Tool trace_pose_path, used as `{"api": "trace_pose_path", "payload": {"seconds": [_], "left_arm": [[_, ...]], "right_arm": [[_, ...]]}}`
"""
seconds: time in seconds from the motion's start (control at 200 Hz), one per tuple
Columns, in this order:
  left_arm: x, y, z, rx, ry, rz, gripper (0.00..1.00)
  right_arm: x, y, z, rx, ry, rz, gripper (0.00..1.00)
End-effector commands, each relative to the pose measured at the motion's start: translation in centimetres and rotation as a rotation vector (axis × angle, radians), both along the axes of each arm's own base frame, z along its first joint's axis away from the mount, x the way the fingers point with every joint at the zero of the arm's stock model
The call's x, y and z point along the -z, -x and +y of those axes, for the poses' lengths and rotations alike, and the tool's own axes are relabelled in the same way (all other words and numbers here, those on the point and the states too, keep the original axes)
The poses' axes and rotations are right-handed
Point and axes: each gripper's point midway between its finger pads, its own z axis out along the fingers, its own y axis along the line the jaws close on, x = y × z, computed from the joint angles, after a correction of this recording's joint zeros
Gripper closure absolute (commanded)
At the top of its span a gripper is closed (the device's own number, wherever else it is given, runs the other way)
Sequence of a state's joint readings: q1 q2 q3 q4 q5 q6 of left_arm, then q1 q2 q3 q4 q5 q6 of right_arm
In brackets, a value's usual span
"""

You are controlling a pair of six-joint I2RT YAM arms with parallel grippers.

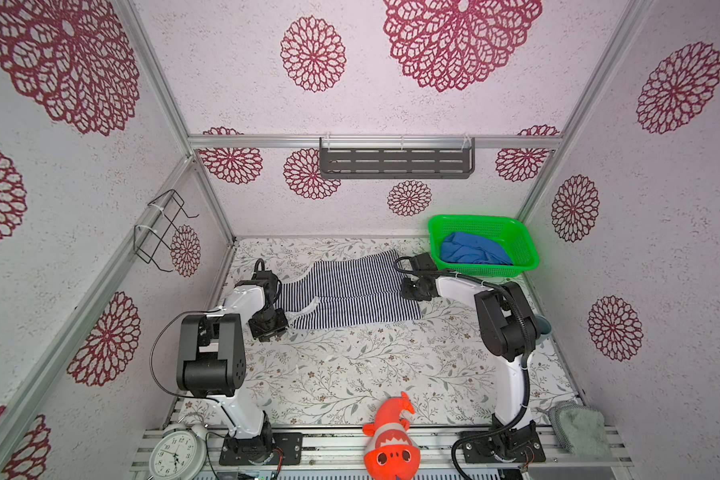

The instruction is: Fold and stack the tank tops

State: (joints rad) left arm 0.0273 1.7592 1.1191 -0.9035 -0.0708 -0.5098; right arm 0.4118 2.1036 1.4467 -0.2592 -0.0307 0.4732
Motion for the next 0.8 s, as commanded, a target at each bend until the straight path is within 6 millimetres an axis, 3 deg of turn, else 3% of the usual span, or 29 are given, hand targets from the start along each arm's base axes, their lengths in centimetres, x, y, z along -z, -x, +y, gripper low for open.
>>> {"api": "trace_pose_path", "payload": {"seconds": [0.0, 0.265, 0.59, 0.796], "left_arm": [[-0.2, -1.7, 0.5, -0.002, -0.017, -0.043, 0.72], [-0.7, -1.4, 1.1, 0.004, -0.04, -0.038, 0.94], [-4.9, -2.9, 2.9, -0.025, -0.04, -0.15, 1.0], [-7.4, -5.7, 4.3, -0.097, 0.072, -0.31, 1.0]], "right_arm": [[3.4, 2.4, -2.9, 0.051, 0.089, 0.122, 0.82], [3.7, 2.4, -2.8, 0.045, 0.088, 0.134, 0.82], [3.7, 2.1, -3.0, 0.046, 0.102, 0.13, 0.82], [4.1, 2.1, -3.3, 0.052, 0.116, 0.133, 0.85]]}}
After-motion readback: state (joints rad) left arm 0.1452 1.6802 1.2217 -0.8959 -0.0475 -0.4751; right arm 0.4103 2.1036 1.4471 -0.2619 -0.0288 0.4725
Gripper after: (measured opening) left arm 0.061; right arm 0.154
